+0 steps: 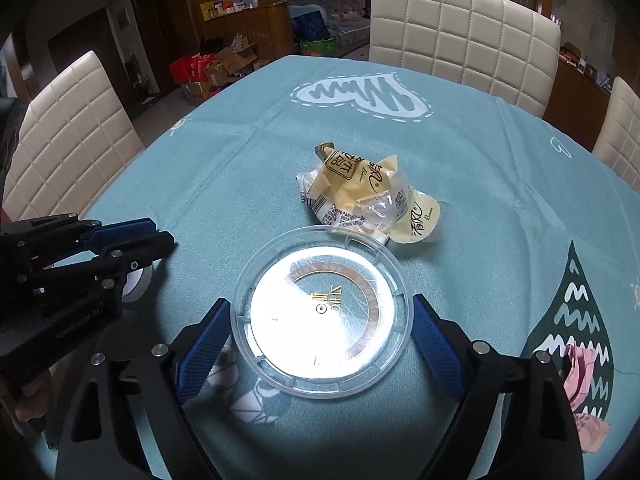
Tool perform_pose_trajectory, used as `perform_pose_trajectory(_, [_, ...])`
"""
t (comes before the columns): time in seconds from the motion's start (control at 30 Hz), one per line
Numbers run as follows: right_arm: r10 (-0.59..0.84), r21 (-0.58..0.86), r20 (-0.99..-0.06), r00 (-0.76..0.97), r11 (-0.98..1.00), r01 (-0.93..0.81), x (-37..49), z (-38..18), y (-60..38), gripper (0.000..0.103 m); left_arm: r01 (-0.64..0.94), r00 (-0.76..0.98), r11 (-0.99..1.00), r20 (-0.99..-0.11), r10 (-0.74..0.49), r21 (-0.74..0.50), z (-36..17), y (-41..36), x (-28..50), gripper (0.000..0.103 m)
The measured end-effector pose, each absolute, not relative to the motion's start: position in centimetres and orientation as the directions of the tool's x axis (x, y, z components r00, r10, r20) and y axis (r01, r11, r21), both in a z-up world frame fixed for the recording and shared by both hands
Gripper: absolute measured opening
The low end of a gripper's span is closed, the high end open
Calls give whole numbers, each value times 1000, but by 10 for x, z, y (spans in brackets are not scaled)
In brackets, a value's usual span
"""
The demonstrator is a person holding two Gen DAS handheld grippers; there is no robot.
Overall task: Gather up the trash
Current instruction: 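Grasp the clear plastic lid with the right gripper while the left grasps the small white cup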
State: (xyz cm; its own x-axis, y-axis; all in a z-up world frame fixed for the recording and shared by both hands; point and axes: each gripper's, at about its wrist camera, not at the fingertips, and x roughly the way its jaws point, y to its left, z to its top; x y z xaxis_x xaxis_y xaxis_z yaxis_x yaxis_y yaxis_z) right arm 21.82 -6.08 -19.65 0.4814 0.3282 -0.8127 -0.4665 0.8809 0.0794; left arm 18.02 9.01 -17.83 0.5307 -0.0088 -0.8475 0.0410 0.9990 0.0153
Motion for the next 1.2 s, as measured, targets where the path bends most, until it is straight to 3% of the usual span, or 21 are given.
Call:
perform_pose_trajectory(0.4, [341, 76, -794, 503, 877, -475, 184, -176, -66, 85, 19, 565, 999, -824, -47, -44, -149, 103, 151, 8])
perform_pose_trajectory(0.7, [353, 81, -780, 517, 876, -475, 164, -165, -69, 86, 23, 508, 995, -856, -96, -98, -153, 101, 140, 14])
perform_pose_trajectory(0.73, [352, 81, -779, 520, 877, -473, 164, -164, -71, 86, 10, 509, 995, -856, -88, -97, -155, 102, 141, 28])
perform_pose_trajectory(0.77, [350, 82, -779, 520, 879, -470, 164, -164, -72, 86, 0, 511, 996, -856, -75, -88, -156, 102, 142, 62])
perform_pose_trajectory(0.8, [349, 83, -780, 519, 880, -468, 165, -164, -74, 86, -9, 527, 997, -848, -59, -75, -155, 102, 141, 82])
perform_pose_trajectory(0.83, [345, 81, -782, 520, 882, -464, 165, -165, -76, 86, -22, 572, 998, -819, -34, -56, -150, 102, 137, 93])
perform_pose_trajectory(0.9, [340, 80, -785, 518, 885, -459, 167, -167, -79, 86, -6, 624, 1000, -782, -13, -21, -144, 98, 133, 94])
perform_pose_trajectory(1.0, [340, 93, -791, 508, 888, -450, 171, -172, -82, 86, 17, 594, 1000, -804, -6, 5, -152, 93, 140, 93])
perform_pose_trajectory(1.1, [343, 103, -793, 503, 890, -444, 178, -175, -82, 86, 25, 555, 1000, -832, 0, 17, -166, 92, 146, 80])
perform_pose_trajectory(1.17, [346, 108, -795, 499, 889, -444, 181, -177, -81, 86, 27, 526, 999, -850, 3, 20, -176, 92, 150, 62])
perform_pose_trajectory(1.2, [346, 108, -796, 497, 889, -445, 181, -177, -80, 86, 26, 514, 1000, -858, -1, 14, -180, 94, 151, 60])
